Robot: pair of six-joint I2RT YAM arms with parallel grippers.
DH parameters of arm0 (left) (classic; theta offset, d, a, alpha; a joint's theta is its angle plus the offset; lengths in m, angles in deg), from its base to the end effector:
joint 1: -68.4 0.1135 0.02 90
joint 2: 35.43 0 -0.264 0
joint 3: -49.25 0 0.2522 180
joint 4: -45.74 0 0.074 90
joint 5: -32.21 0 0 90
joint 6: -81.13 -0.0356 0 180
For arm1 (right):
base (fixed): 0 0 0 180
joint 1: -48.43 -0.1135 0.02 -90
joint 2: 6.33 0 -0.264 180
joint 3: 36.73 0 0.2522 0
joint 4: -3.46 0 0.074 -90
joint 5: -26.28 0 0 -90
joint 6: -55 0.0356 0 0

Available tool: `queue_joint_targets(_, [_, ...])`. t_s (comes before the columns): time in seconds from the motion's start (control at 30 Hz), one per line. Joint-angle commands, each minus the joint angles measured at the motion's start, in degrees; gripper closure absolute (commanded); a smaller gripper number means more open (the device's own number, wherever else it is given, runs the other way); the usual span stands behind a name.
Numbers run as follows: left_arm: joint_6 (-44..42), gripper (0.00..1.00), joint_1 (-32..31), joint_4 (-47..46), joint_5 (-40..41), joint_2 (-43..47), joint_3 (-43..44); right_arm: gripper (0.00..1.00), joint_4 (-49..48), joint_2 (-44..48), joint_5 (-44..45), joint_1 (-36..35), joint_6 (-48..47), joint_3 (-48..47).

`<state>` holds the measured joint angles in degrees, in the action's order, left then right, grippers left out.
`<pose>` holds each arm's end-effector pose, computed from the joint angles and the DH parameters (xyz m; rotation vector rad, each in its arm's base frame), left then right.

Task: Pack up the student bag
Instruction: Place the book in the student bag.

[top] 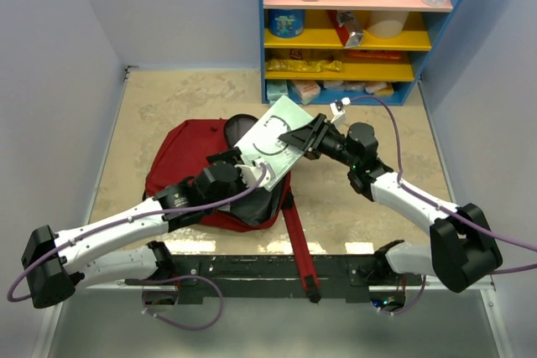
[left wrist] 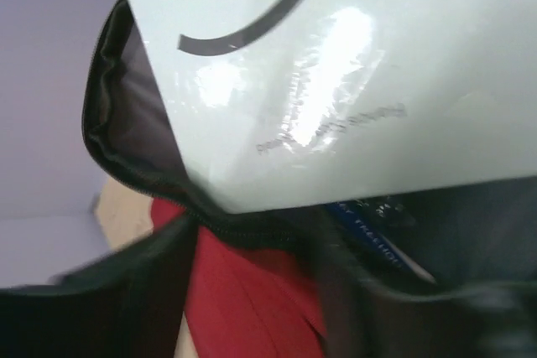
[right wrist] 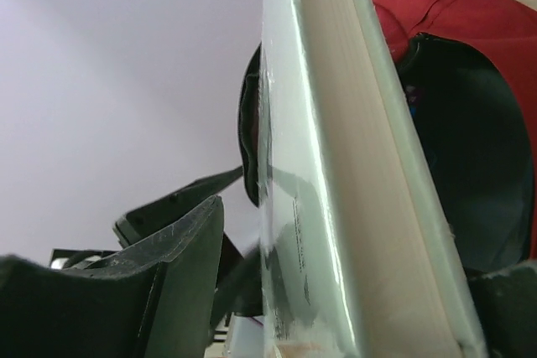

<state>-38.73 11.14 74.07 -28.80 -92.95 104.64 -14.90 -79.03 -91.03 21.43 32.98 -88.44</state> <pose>0.1340 -0.1765 0.2735 1.1733 1.6665 0.2333 0.2443 0.1428 0.2704 0.2441 1.8731 1.5976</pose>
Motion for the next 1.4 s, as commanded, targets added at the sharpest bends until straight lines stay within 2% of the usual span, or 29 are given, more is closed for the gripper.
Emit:
queue_joint_targets(0.0, [1.3,0.69,1.8,0.3,-1.7,1.9,2.3,1.00,-9.5,3.3,-2.7,-0.5,2.2,-2.5])
queue_joint_targets(0.03, [1.3,1.00,2.1,-0.1,-1.1,2.0,2.5,1.00,-9.5,3.4,-2.7,-0.5,2.2,-2.4])
queue_joint_targets(0.33, [2.4,1.00,2.9,1.4,-2.7,2.2,3.8,1.00,-7.3,4.8,-2.1,-0.4,0.0,-0.6])
queue_joint_targets(0.47, [1.8,1.00,3.1,2.0,-2.0,2.1,5.6,1.00,4.8,7.7,0.4,-0.4,-6.6,-0.1])
queue_joint_targets(0.6, [1.9,1.00,3.2,3.8,-3.2,1.6,12.3,1.00,4.1,9.2,0.9,-0.4,-6.6,5.7])
queue_joint_targets(0.67, [2.8,1.00,3.2,5.7,-5.1,0.9,15.8,1.00,0.5,8.7,0.7,-0.5,-4.6,7.6])
queue_joint_targets(0.8, [4.8,1.00,3.0,8.5,-12.4,-0.1,24.6,1.00,-3.6,6.4,-0.1,-0.4,-2.9,7.4])
queue_joint_targets(0.9, [6.6,1.00,2.7,10.2,-15.6,-0.7,27.0,1.00,-6.2,4.6,-0.3,-0.5,-1.2,6.2])
queue_joint_targets(1.1, [7.5,1.00,2.5,11.1,-17.7,-0.1,25.6,1.00,-13.4,0.4,0.3,-2.3,3.1,4.1])
queue_joint_targets(1.2, [7.3,1.00,2.4,11.3,-17.9,0.3,24.9,1.00,-12.3,0.0,0.1,-2.6,2.7,2.4])
queue_joint_targets(1.37, [7.3,1.00,2.4,11.4,-18.1,1.2,23.7,1.00,-4.6,3.8,0.7,-2.6,-0.3,1.9])
